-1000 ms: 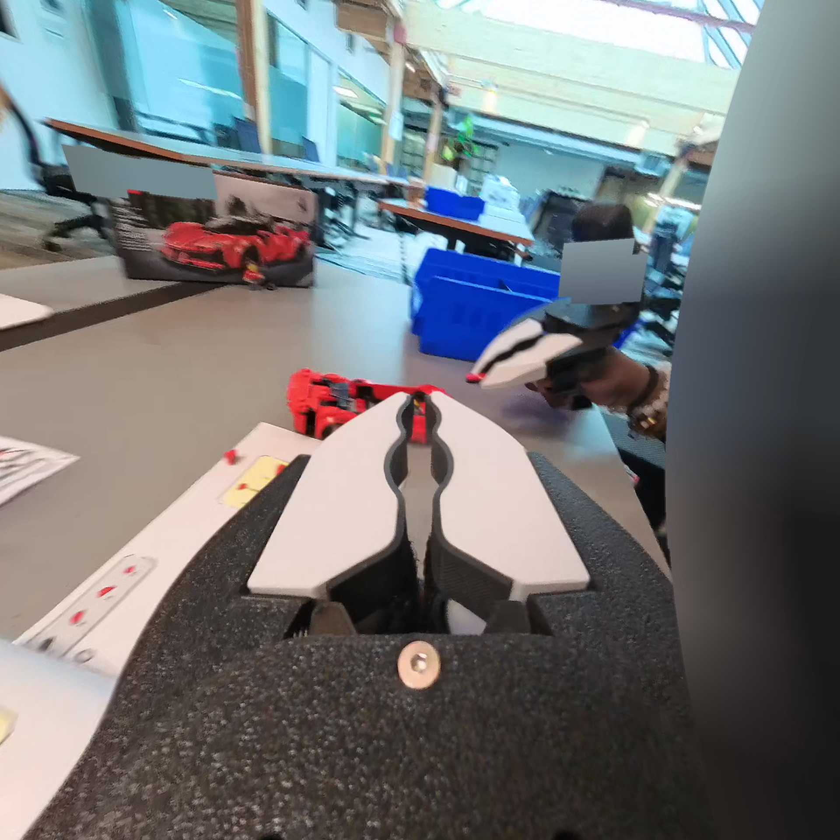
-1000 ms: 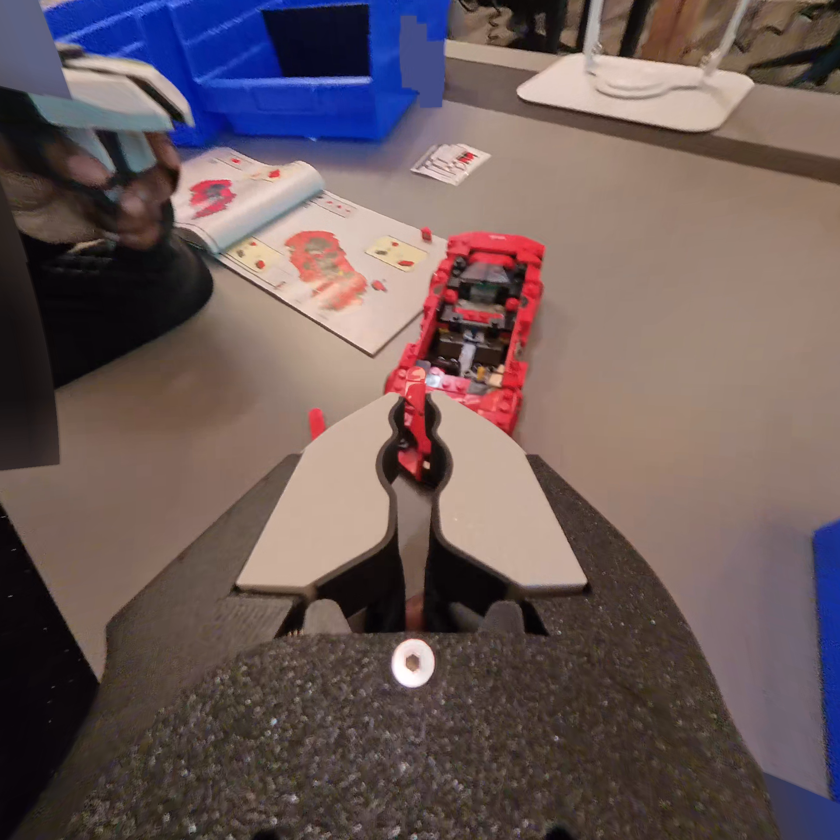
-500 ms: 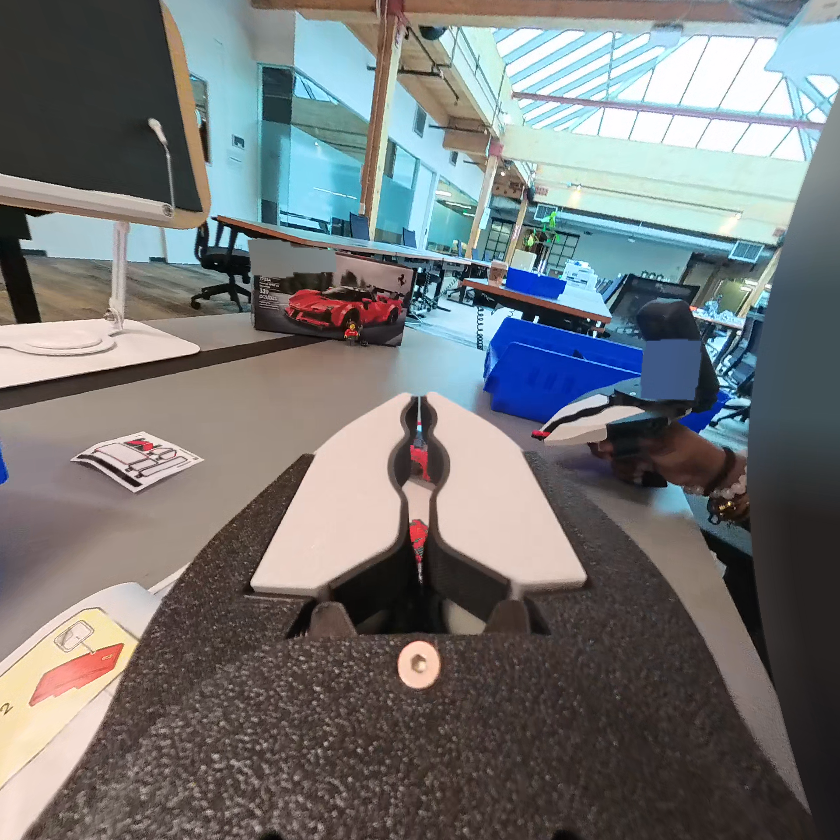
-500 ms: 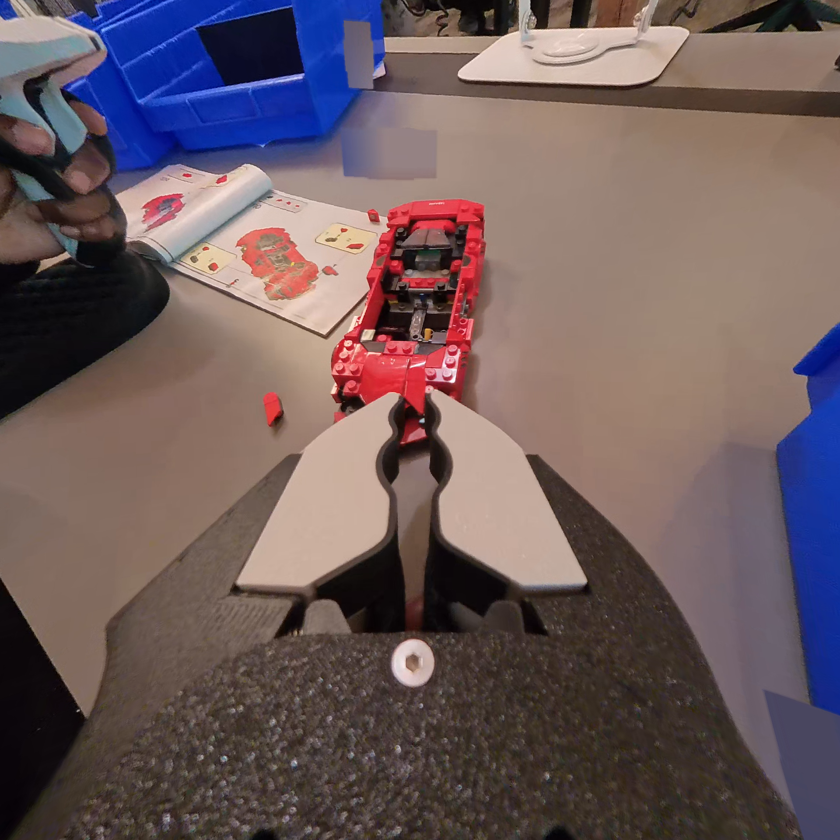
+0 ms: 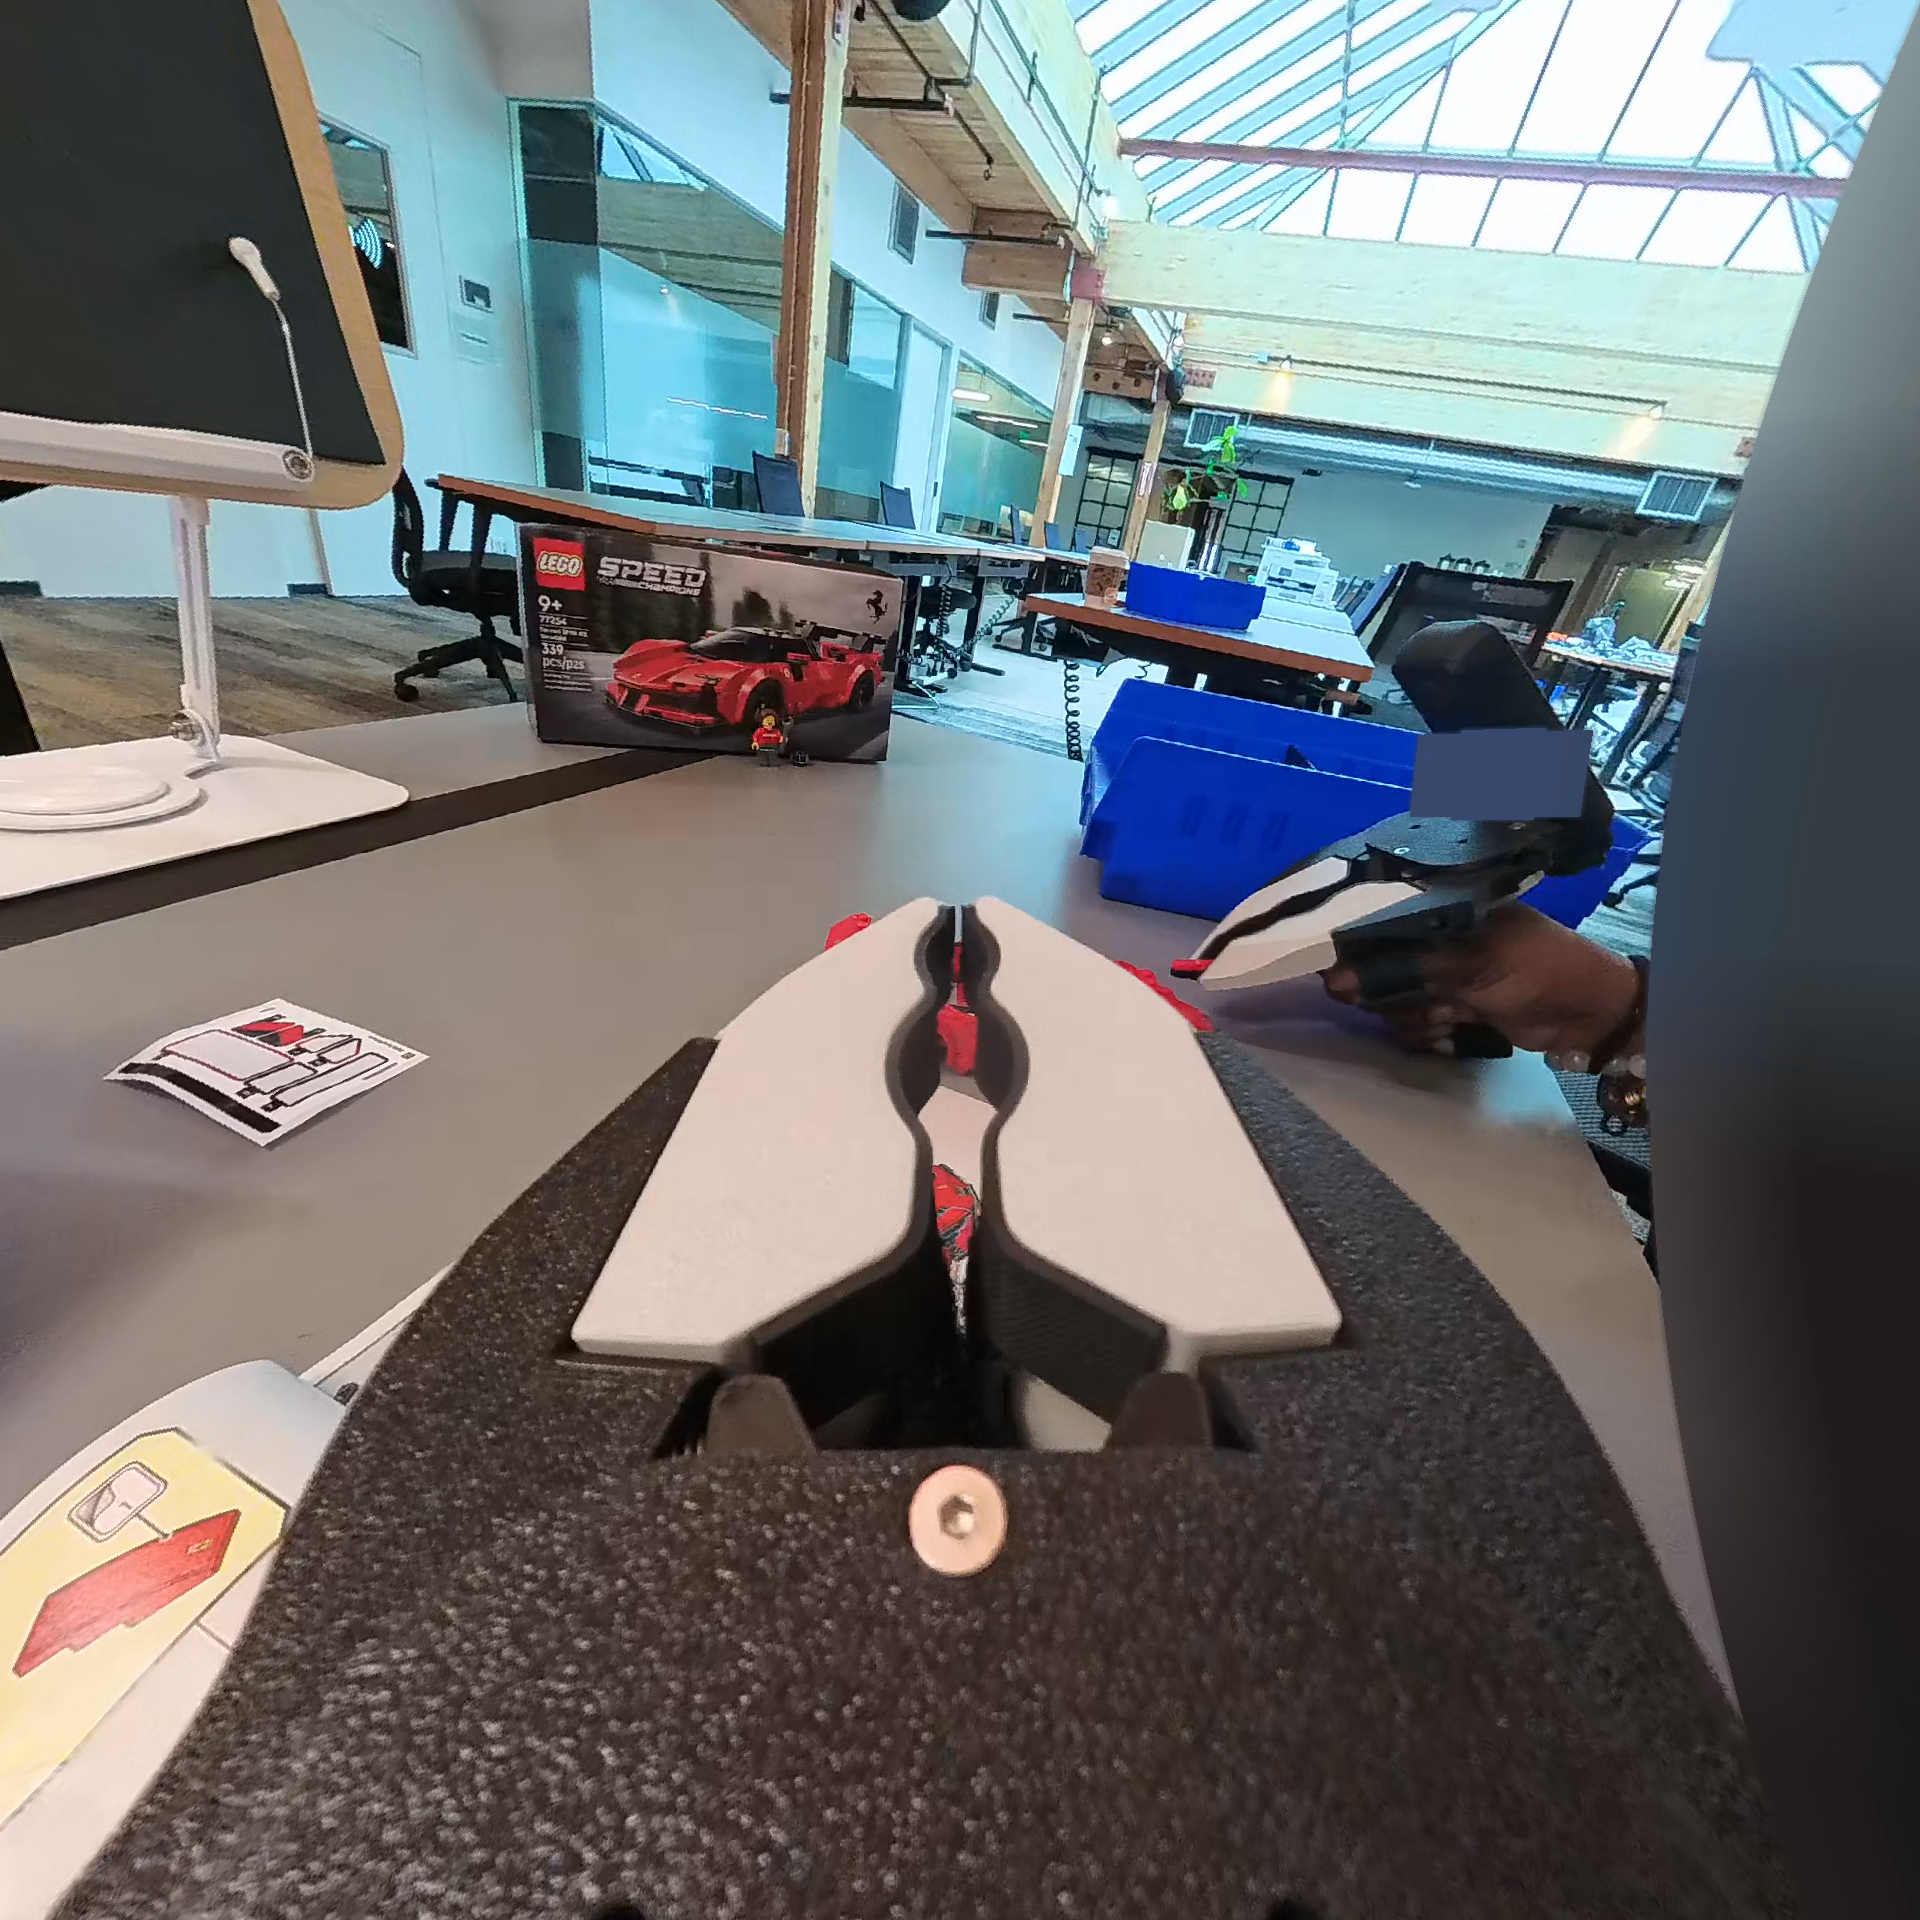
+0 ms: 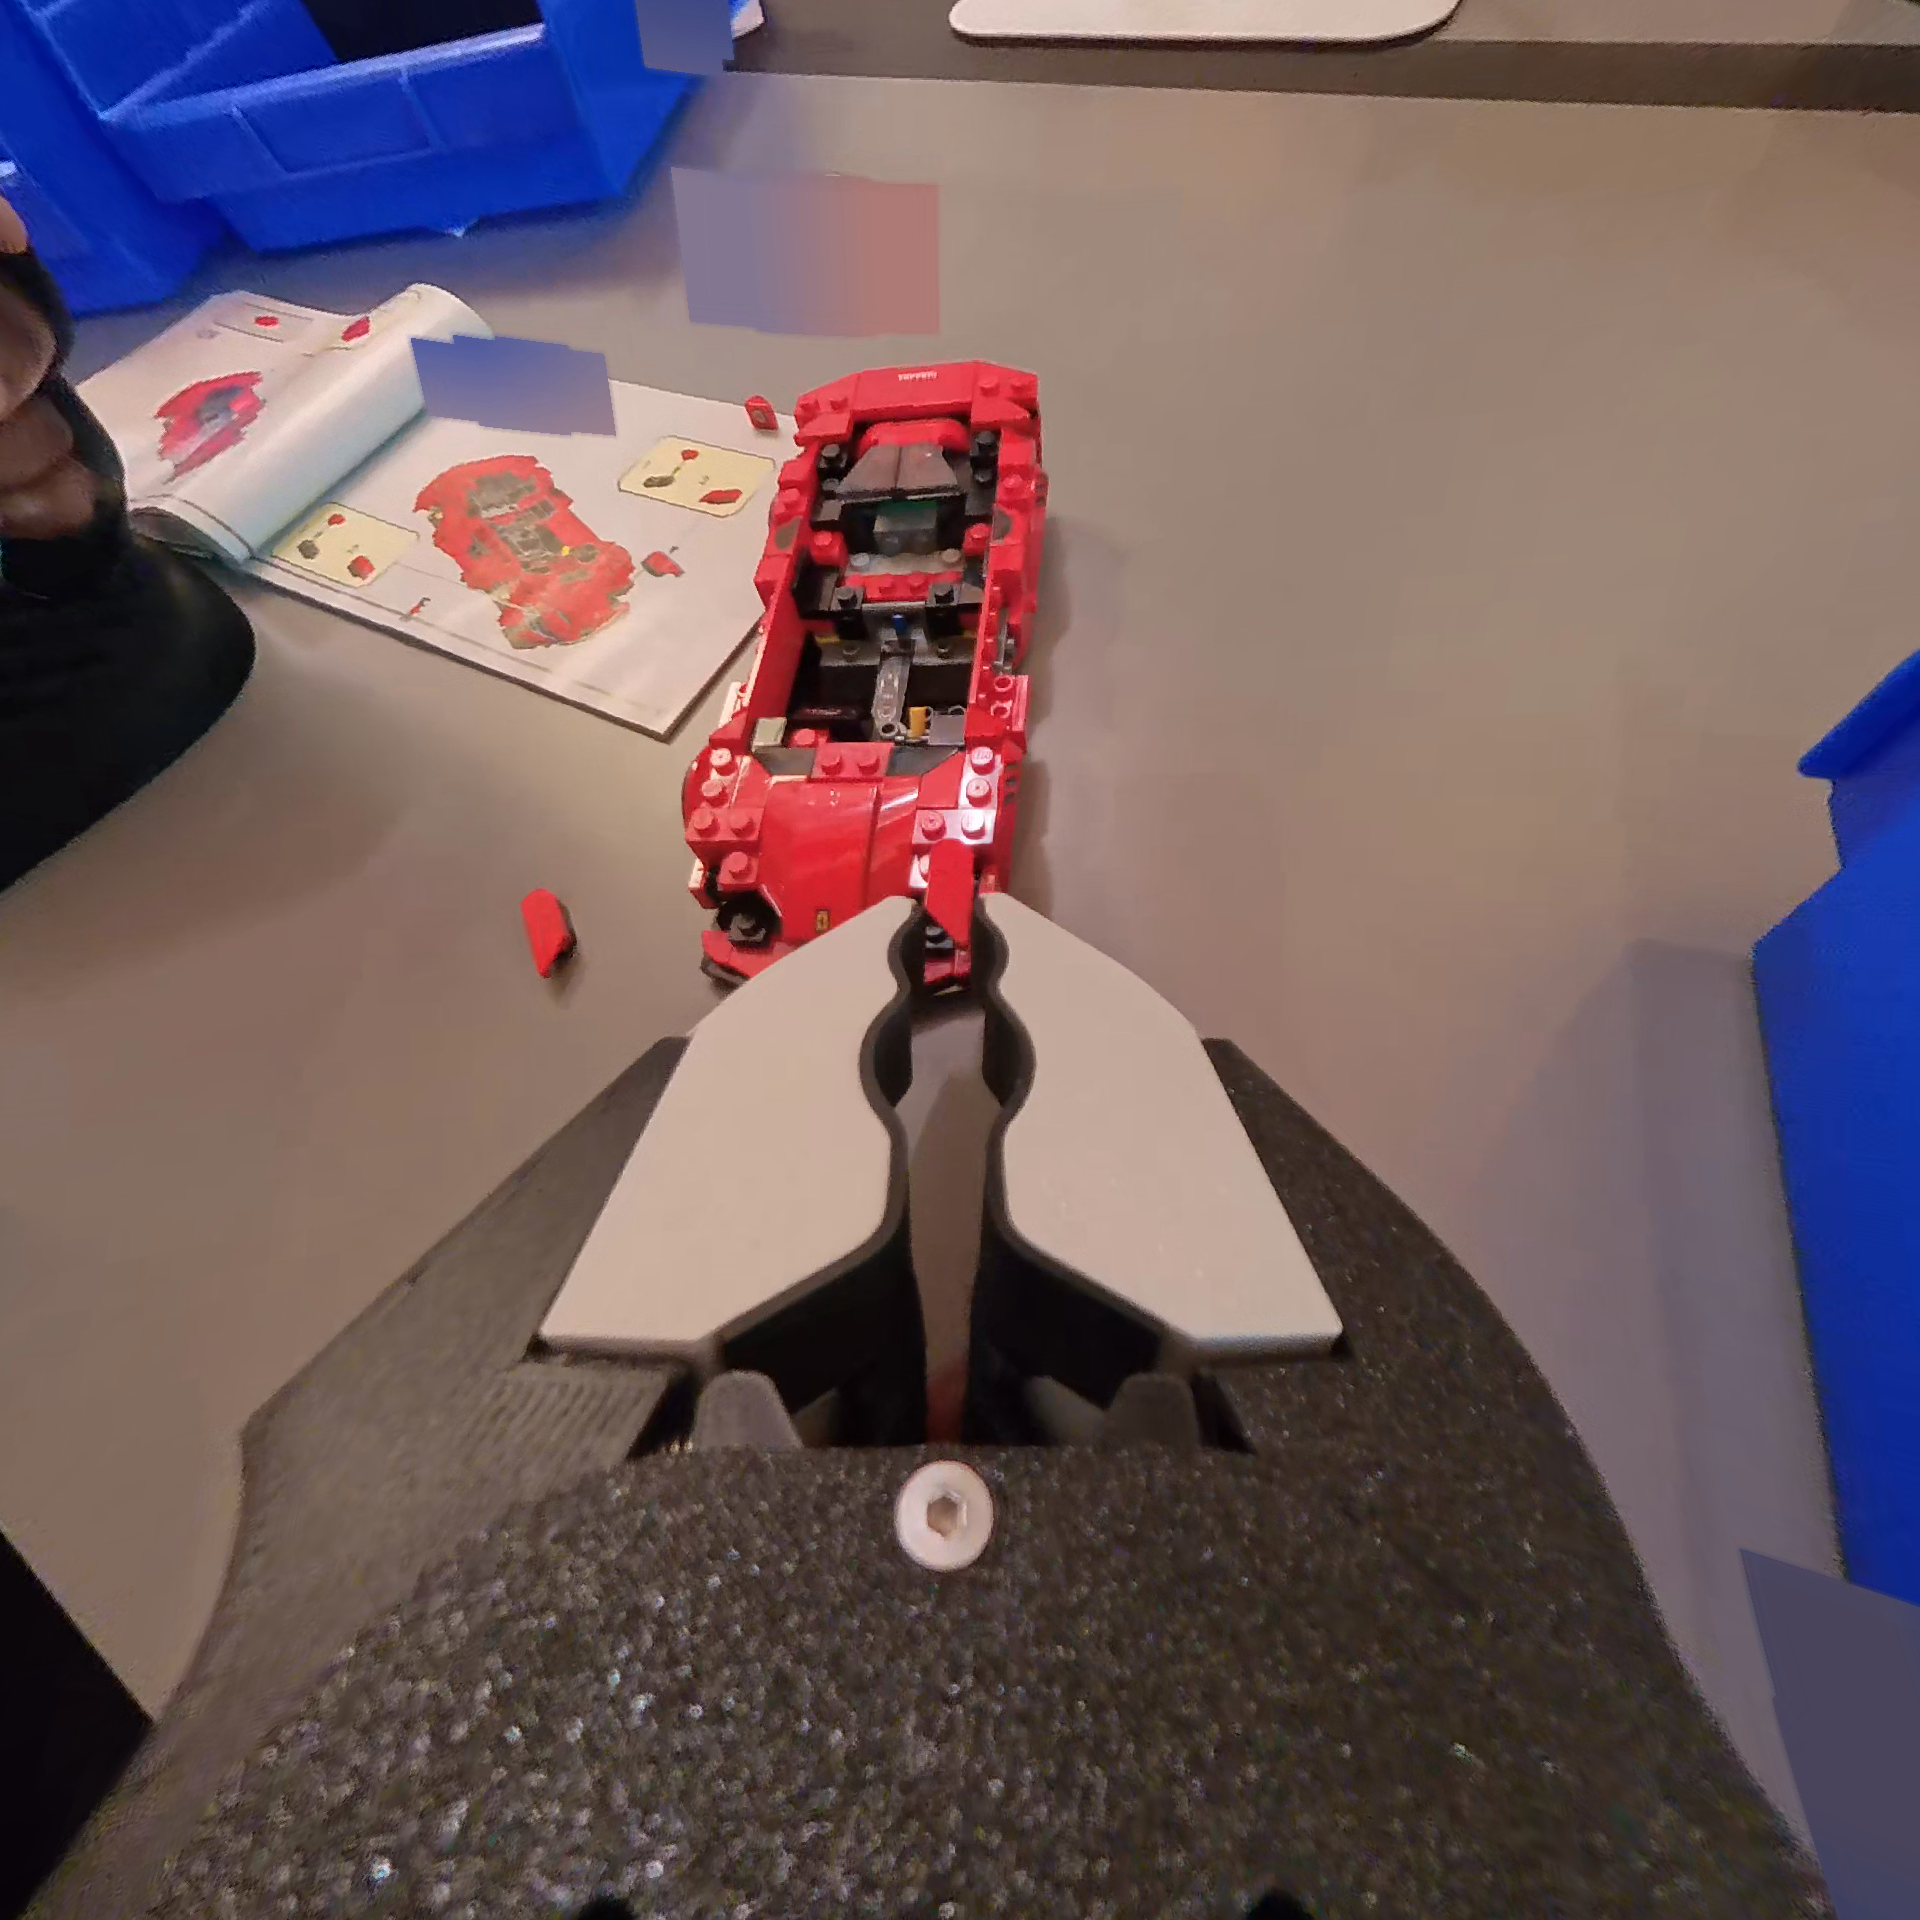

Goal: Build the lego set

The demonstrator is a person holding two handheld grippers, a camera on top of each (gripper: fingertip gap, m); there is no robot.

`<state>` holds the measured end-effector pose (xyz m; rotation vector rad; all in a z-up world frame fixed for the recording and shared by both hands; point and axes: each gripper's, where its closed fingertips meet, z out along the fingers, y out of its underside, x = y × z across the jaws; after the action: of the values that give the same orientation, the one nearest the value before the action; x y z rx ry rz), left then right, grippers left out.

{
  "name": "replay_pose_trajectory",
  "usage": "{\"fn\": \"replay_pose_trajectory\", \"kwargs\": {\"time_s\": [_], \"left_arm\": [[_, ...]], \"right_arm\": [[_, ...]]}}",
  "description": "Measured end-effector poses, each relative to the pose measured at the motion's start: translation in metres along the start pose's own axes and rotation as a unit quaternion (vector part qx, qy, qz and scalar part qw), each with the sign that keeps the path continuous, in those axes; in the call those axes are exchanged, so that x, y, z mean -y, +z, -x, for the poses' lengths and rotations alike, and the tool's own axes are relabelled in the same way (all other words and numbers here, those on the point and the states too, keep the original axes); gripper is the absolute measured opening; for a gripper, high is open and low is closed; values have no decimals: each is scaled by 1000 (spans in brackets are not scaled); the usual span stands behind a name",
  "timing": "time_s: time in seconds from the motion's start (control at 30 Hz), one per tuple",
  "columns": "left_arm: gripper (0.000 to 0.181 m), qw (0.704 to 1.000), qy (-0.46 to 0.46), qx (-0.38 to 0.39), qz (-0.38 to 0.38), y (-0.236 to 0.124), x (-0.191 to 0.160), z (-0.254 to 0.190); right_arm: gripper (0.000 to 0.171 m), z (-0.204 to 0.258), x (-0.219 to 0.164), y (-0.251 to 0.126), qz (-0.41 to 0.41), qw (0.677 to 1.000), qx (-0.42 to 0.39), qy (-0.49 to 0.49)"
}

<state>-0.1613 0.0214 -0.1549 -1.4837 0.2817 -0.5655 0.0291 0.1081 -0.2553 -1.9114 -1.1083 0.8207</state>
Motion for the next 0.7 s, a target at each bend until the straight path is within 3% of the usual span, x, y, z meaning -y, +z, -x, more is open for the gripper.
{"fn": "replay_pose_trajectory", "kwargs": {"time_s": [0.7], "left_arm": [[0,1000,0,-5,5,1,-2,-2]], "right_arm": [[8,5,1,4,0,1000,-10,6]]}}
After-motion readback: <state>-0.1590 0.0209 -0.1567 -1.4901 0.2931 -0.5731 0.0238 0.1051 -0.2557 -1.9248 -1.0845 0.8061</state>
